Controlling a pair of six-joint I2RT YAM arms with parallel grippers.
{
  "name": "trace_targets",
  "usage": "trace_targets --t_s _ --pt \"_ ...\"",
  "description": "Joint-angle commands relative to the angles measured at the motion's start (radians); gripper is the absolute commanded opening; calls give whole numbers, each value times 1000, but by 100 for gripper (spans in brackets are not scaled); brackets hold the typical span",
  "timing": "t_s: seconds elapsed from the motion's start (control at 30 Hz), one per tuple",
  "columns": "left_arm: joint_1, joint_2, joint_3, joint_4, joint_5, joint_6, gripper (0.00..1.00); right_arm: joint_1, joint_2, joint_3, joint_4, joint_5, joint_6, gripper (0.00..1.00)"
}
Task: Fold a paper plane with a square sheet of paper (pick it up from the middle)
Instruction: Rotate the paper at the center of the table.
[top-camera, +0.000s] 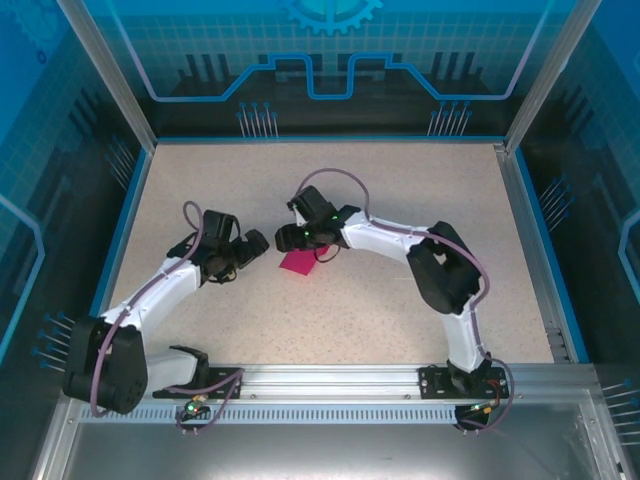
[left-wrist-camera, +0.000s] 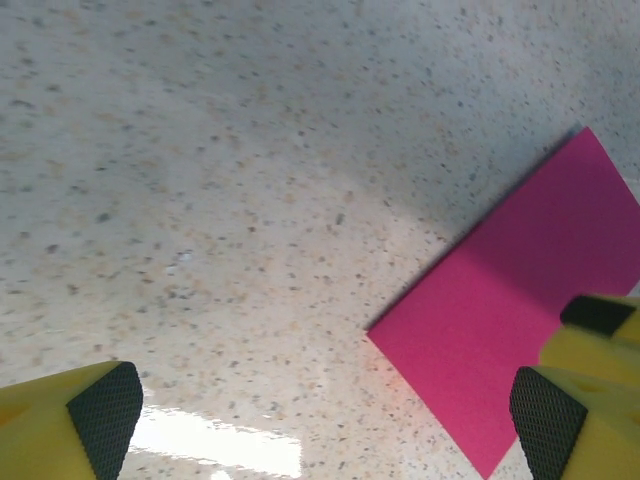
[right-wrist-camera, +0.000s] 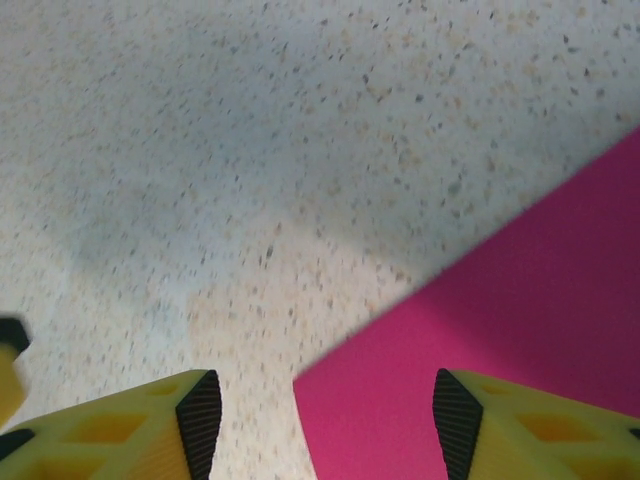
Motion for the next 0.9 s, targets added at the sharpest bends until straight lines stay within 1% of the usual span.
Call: trace_targets --t_s 0.0,0.2,0.37,0.47,0.6,0.73,0.8,0.87 --pt "27 -26 -27 -40 -16 9 98 19 103 108 -124 16 25 59" --pt "45 -23 -29 -42 1 21 98 19 185 182 -189 -1 3 59" --pt "46 -21 -24 -31 30 30 99 9 185 143 -211 -45 -104 61" --pt "45 -23 -27 -24 56 34 98 -4 134 44 -182 -93 -179 61" --pt "46 -22 -32 0 117 56 99 -25 28 -103 -154 -168 -289 61" --pt "33 -17 -28 26 181 84 99 -40 -77 -215 -158 -223 -376 61" --pt "7 -14 -23 38 192 93 99 -48 -128 -261 -146 -211 -363 61" --pt "-27 -3 -10 49 190 92 98 -64 -185 -299 -104 -221 -284 60"
